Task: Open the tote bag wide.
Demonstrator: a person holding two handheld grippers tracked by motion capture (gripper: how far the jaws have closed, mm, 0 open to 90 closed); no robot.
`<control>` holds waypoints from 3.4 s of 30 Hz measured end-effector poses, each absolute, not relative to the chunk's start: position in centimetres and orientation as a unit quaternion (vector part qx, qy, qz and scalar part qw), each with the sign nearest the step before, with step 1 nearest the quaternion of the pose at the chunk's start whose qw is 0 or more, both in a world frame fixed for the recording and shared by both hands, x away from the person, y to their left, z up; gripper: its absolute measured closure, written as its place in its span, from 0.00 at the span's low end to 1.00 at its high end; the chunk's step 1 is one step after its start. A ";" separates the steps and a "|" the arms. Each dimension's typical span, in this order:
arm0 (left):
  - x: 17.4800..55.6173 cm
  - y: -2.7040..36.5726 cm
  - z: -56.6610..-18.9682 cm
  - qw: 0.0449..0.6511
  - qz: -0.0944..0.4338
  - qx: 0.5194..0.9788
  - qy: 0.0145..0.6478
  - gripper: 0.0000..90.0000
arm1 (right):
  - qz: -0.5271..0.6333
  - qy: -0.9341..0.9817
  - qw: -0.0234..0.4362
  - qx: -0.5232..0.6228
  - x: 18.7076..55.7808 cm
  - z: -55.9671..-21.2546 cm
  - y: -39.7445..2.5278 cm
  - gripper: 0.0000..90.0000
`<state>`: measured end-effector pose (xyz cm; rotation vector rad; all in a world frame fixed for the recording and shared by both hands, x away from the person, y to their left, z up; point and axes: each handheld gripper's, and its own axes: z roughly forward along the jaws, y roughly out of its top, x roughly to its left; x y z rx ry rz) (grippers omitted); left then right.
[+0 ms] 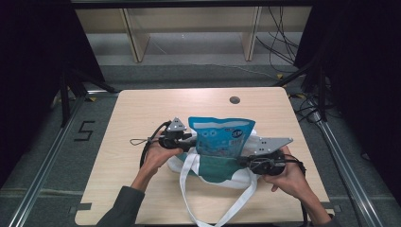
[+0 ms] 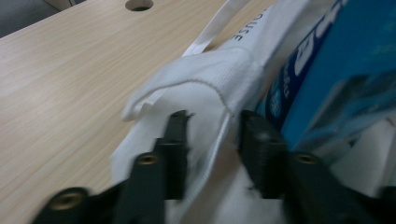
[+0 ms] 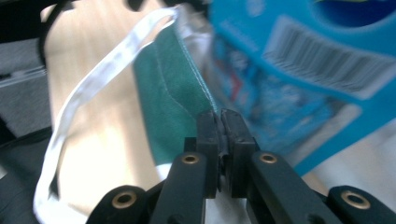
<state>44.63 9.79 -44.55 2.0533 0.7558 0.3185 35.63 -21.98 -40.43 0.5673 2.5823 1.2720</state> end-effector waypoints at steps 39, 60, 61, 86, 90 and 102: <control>39.8 11.9 -42.6 0.474 0.112 0.793 0.366 0.49 | 0.455 0.854 0.119 0.223 34.2 -39.1 -22.6 0.65; 35.7 7.8 -46.9 0.431 0.106 0.856 0.265 0.96 | 0.308 0.861 0.248 0.320 42.8 -41.2 -25.9 0.98; 35.4 7.7 -47.5 0.414 0.109 0.864 0.265 0.97 | 0.303 0.857 0.248 0.335 43.3 -41.9 -26.4 0.98; 37.0 5.9 -50.6 0.393 0.118 0.866 0.285 0.98 | 0.300 0.821 0.248 0.419 47.9 -47.0 -27.9 0.81; 36.8 5.1 -50.3 0.404 0.125 0.861 0.284 0.95 | 0.346 0.806 0.249 0.411 46.2 -44.1 -28.1 0.72; 35.6 3.8 -48.6 0.429 0.145 0.850 0.268 0.95 | 0.414 0.841 0.166 0.306 38.1 -39.7 -24.1 0.74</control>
